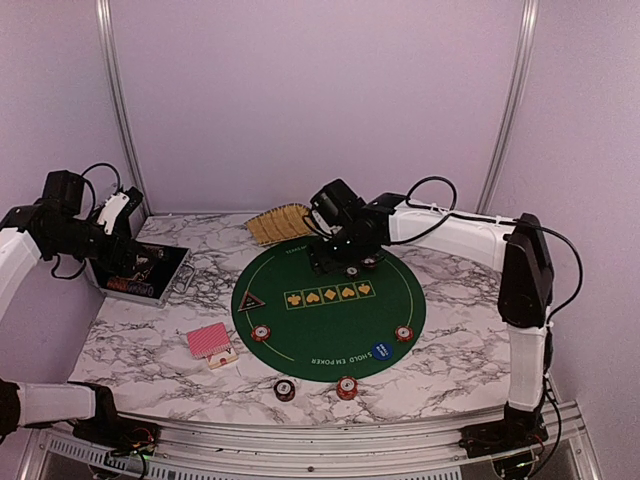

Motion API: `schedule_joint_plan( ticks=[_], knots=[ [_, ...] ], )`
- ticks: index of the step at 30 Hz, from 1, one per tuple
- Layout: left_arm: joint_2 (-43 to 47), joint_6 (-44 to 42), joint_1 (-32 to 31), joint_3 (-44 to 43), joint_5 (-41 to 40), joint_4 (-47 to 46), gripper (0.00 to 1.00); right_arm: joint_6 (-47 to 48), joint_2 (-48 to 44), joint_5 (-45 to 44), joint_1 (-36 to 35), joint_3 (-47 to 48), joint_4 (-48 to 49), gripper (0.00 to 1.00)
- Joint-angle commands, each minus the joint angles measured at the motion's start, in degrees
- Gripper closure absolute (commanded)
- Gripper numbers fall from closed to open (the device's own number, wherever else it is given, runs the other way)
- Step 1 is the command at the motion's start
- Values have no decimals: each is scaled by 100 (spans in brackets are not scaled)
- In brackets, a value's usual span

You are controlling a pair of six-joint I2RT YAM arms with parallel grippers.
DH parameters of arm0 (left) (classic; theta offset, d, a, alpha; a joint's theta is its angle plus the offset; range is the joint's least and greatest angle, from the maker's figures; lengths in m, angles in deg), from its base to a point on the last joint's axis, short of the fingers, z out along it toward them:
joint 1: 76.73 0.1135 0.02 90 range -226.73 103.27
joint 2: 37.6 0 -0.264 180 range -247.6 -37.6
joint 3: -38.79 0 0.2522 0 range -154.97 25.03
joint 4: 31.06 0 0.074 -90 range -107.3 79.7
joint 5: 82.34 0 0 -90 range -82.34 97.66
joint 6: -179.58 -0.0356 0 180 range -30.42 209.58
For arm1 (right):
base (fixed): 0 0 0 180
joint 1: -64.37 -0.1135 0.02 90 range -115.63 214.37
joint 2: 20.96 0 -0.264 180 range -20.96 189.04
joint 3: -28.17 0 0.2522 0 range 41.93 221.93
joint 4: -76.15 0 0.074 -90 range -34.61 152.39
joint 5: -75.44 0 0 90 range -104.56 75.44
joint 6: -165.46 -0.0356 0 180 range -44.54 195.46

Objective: Distribute texas hold em gaming equipment

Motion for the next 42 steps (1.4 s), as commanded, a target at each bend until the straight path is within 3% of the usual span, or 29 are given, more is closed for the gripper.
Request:
schedule_joint_plan(
  ticks=[1,7,17,29,42],
  knots=[
    [116,-94,7,-63,28,174,1,88,-432,116,-728,-256,-467,18],
    [77,-75,9,-101,68,174,1,135,-675,724,-1763,-638,-648,6],
    [63,-33,9,-97,94,168,1,115,-290,1474,-2759,-776,-662,4],
    [85,-38,7,-93,94,183,1,200,345,895,-2865,-445,-820,6],
    [46,-34,10,-124,141,183,1,134,521,888,-2831,-471,-693,17]
  ],
)
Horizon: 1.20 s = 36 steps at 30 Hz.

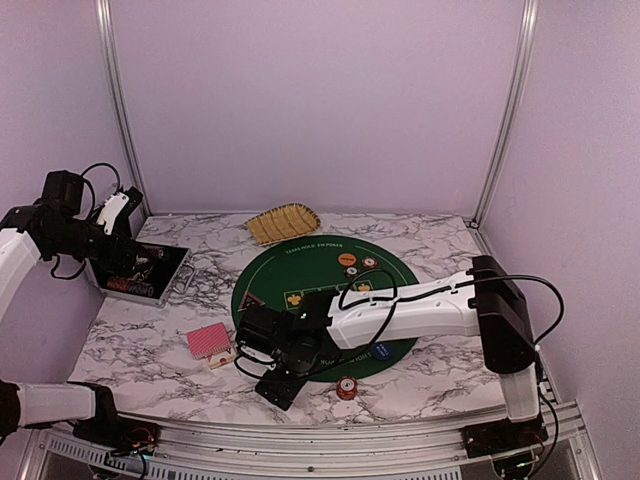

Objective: Distribute texas hold em gaming equipment

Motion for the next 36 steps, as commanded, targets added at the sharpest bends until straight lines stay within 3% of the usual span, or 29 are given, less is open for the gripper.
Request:
schedule_joint_plan(
  ticks=[1,36],
  knots=[
    [15,-14,13,-124,133,170,1,-18,105,-40,14,210,66,18],
    [-20,-49,11,-150,137,170,1,36,168,163,156,43,218,42]
  ],
)
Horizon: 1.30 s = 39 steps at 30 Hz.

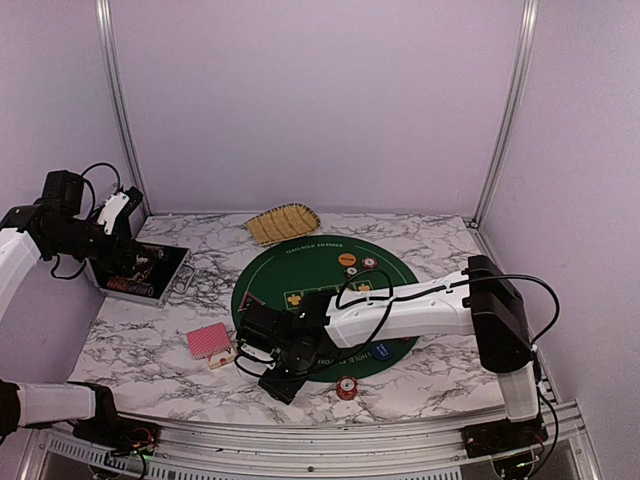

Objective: Distribute texas hold em gaming equipment

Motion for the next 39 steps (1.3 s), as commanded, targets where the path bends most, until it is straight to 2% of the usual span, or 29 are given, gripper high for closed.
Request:
schedule_joint_plan(
  ticks=[1,7,18,24,31,39],
  knots=[
    [-9,-45,15,-144,90,168,1,28,64,29,53,46,99,42],
    [-1,-42,8,-135,88,168,1,38,73,7,61,-1,104,46],
    [-1,-46,11,-135,85,168,1,51,60,29,73,-75,126,46],
    [0,-42,13,-130,92,168,1,47,-9,49,78,-16,81,55],
    [8,-38,13,-126,109,168,1,47,-107,98,49,119,-39,56],
    [16,-32,15,-120,117,168,1,31,-119,112,-9,346,-201,65]
  ],
)
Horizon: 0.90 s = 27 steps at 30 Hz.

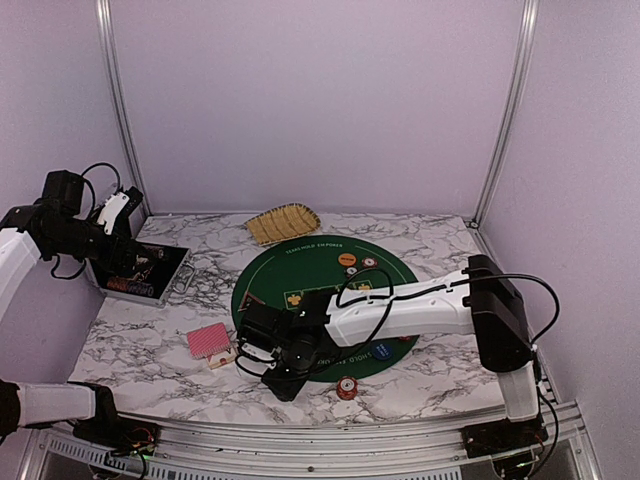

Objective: Distribute texas hold em gaming equipment

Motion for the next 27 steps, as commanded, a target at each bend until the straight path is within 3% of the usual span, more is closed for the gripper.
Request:
schedule_joint_plan(
  ticks=[1,6,27],
  knots=[
    [13,-35,8,-118,110,168,1,14,-128,29,-29,358,-142,67],
    [24,-42,11,-100,110,161,1,15,-121,-1,-29,507,-201,74],
    [69,-46,8,-126,66,172,1,202,1012,-243,879,1817,-57,77]
  ],
)
